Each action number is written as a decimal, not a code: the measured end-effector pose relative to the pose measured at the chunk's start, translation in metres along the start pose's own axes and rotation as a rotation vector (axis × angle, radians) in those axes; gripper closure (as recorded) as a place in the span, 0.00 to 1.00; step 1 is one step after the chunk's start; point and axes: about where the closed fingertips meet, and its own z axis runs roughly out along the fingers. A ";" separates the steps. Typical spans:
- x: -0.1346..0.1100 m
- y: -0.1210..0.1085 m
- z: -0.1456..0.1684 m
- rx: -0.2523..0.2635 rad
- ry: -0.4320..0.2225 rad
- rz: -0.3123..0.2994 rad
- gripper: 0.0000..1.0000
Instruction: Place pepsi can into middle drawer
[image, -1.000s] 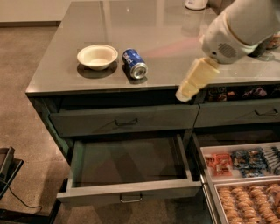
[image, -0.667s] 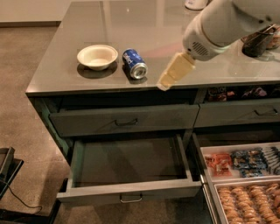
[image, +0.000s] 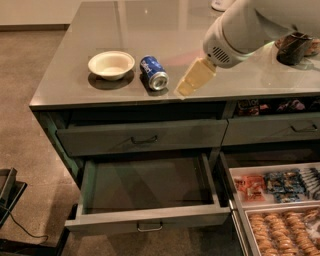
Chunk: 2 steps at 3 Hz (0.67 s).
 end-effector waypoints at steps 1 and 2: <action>-0.008 0.004 0.008 0.000 -0.020 0.024 0.00; -0.032 0.015 0.029 -0.011 -0.066 0.073 0.00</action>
Offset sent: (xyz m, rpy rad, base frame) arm 0.0362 0.0789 -0.0173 0.1935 -0.0082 -0.0532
